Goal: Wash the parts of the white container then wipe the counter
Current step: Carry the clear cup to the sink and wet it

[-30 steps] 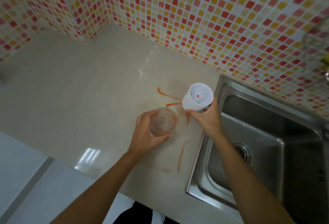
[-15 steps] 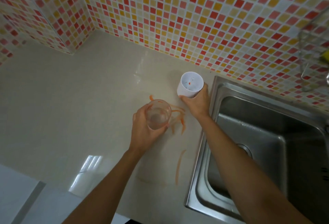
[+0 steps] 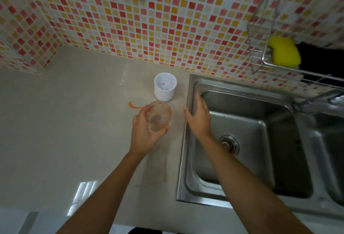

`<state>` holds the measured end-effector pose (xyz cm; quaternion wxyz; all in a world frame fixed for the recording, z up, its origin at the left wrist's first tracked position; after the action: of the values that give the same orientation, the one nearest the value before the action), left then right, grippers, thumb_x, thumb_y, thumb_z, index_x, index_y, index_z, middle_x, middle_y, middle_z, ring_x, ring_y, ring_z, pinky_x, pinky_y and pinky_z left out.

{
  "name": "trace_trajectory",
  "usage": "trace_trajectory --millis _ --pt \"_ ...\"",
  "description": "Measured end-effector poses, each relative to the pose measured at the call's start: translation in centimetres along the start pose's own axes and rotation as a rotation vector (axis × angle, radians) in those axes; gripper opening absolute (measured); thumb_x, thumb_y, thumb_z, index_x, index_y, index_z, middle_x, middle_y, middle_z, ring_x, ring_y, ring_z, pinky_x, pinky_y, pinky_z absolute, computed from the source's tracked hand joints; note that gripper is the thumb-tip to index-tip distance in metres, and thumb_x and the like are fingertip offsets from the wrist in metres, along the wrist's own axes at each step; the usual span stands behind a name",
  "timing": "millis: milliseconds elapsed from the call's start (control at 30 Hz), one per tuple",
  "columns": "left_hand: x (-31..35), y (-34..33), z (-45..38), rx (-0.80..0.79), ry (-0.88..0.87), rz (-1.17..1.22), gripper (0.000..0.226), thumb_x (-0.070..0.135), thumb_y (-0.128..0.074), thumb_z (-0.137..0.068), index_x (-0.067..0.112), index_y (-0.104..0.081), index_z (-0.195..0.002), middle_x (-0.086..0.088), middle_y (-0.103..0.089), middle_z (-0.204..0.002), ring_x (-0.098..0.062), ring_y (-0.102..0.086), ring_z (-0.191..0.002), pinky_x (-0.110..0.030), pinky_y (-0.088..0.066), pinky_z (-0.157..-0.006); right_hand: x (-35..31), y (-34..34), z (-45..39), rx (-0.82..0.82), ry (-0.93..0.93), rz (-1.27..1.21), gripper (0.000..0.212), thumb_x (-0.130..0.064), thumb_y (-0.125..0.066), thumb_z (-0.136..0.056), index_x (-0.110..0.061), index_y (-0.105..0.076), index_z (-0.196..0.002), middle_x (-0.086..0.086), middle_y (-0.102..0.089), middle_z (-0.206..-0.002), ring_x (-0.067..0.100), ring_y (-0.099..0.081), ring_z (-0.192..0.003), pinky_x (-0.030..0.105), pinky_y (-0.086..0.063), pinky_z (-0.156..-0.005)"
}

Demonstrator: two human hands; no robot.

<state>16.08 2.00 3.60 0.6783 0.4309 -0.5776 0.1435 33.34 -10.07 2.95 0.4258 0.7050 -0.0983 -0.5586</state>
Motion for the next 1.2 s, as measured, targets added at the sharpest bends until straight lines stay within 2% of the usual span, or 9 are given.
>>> trace_trajectory --millis 133,267,433,500,667,867,967,1100,1200 --pt "3.3 -4.2 2.0 -0.081 -0.053 0.051 0.082 0.038 -0.089 -0.061 0.023 -0.048 -0.13 0.017 -0.057 -0.117 0.006 -0.052 -0.106 -0.004 -0.036 -0.09 4.8 4.4 5.0 0.052 -0.01 0.102 0.054 -0.029 -0.051 -0.098 -0.007 -0.037 -0.146 0.011 -0.04 -0.149 0.025 -0.035 -0.139 0.024 -0.022 -0.11" --pt "5.1 -9.2 4.9 -0.174 -0.061 0.058 0.087 0.037 -0.09 -0.06 0.025 -0.045 -0.133 0.012 -0.055 -0.125 -0.005 -0.051 -0.115 -0.022 -0.042 -0.098 10.7 8.3 10.2 0.082 -0.033 0.219 0.054 -0.039 -0.037 -0.098 -0.005 -0.046 -0.14 0.012 -0.049 -0.142 0.026 -0.045 -0.133 0.04 -0.04 -0.108" --pt "6.3 -15.3 9.6 -0.252 -0.008 0.018 0.089 0.04 -0.091 -0.057 0.034 -0.043 -0.133 0.015 -0.052 -0.128 -0.008 -0.05 -0.118 -0.021 -0.044 -0.097 18.4 12.5 15.8 -0.026 -0.055 0.391 0.056 -0.04 -0.03 -0.097 -0.006 -0.05 -0.137 0.013 -0.056 -0.136 0.027 -0.054 -0.123 0.041 -0.049 -0.099" --pt "6.1 -17.4 11.1 -0.269 0.01 -0.019 0.093 0.044 -0.09 -0.055 0.034 -0.042 -0.134 0.013 -0.052 -0.13 -0.011 -0.05 -0.122 -0.033 -0.046 -0.103 20.9 13.9 17.6 -0.052 -0.084 0.433 0.054 -0.038 -0.03 -0.097 -0.005 -0.055 -0.132 0.012 -0.058 -0.133 0.028 -0.058 -0.118 0.04 -0.052 -0.095" --pt "6.2 -21.3 13.2 -0.316 0.003 -0.16 0.091 0.042 -0.09 -0.057 0.032 -0.042 -0.133 0.01 -0.049 -0.132 -0.013 -0.047 -0.124 -0.035 -0.043 -0.104 23.8 14.8 19.9 -0.169 -0.109 0.605 0.058 -0.034 -0.02 -0.098 -0.002 -0.061 -0.123 0.015 -0.06 -0.13 0.028 -0.056 -0.121 0.042 -0.035 -0.112" --pt "7.1 -25.0 12.2 -0.411 -0.112 -0.463 0.084 0.031 -0.087 -0.063 0.02 -0.043 -0.134 -0.002 -0.045 -0.129 -0.02 -0.051 -0.114 -0.032 -0.045 -0.097 24.3 14.5 19.9 -0.207 -0.101 0.632 0.059 -0.032 -0.022 -0.096 0.003 -0.059 -0.126 0.018 -0.059 -0.13 0.029 -0.054 -0.124 0.042 -0.032 -0.113" --pt "7.5 -26.1 11.3 -0.406 -0.186 -0.628 0.081 0.033 -0.087 -0.063 0.02 -0.045 -0.131 -0.008 -0.046 -0.125 -0.028 -0.047 -0.11 -0.039 -0.044 -0.097 24.3 14.6 19.8 -0.213 -0.106 0.611 0.062 -0.032 -0.017 -0.096 0.004 -0.049 -0.134 0.02 -0.05 -0.14 0.029 -0.044 -0.133 0.04 -0.02 -0.116" --pt "7.8 -27.1 10.3 -0.42 -0.272 -0.802 0.08 0.03 -0.086 -0.063 0.021 -0.046 -0.132 -0.011 -0.047 -0.122 -0.032 -0.046 -0.106 -0.039 -0.042 -0.095 24.4 14.7 19.7 -0.246 -0.097 0.558 0.056 -0.03 -0.018 -0.103 0.003 -0.022 -0.148 0.018 -0.022 -0.156 0.025 -0.015 -0.146 0.036 0.0 -0.12" --pt "7.7 -27.6 9.7 -0.399 -0.348 -0.917 0.079 0.033 -0.086 -0.059 0.022 -0.049 -0.128 -0.012 -0.051 -0.115 -0.032 -0.048 -0.1 -0.039 -0.043 -0.089 24.3 14.9 19.6 -0.254 -0.101 0.562 0.057 -0.031 -0.018 -0.103 0.002 -0.018 -0.149 0.018 -0.019 -0.157 0.025 -0.012 -0.147 0.036 0.001 -0.121"
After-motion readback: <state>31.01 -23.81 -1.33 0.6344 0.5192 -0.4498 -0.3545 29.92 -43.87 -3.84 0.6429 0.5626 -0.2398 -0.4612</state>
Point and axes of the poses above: each hand's wrist, its own z-axis away from the middle knuckle, its own y-axis out of the back of the hand, x = y × z, the point moved 3 cm from there along -z, towards the middle knuckle
